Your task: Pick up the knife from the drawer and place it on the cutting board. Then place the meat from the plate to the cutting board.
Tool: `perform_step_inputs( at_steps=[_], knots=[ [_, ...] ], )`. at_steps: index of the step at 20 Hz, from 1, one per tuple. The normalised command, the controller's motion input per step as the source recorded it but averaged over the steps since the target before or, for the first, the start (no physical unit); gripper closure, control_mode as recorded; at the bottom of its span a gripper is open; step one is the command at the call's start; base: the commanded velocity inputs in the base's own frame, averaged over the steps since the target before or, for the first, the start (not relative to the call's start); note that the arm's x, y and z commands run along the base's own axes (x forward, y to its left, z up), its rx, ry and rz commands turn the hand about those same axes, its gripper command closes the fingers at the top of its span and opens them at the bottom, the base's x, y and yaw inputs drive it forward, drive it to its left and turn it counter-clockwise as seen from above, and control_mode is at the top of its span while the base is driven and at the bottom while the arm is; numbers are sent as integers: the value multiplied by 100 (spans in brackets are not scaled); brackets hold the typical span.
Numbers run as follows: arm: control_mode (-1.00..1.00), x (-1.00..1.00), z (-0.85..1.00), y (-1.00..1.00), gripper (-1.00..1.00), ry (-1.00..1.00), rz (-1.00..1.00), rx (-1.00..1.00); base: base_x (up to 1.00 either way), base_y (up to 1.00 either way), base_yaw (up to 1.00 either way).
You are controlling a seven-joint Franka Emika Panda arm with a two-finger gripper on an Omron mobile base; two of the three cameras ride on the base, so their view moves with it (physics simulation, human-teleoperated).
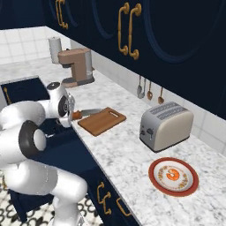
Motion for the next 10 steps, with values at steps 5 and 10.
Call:
perform_step_inputs(
  at_steps=[5,10],
  knots=[
    [-100,100,-56,-56,100,0,0,0,0,0,0],
    [-100,100,-60,-32,100,0,3,0,0,0,0]
  ],
)
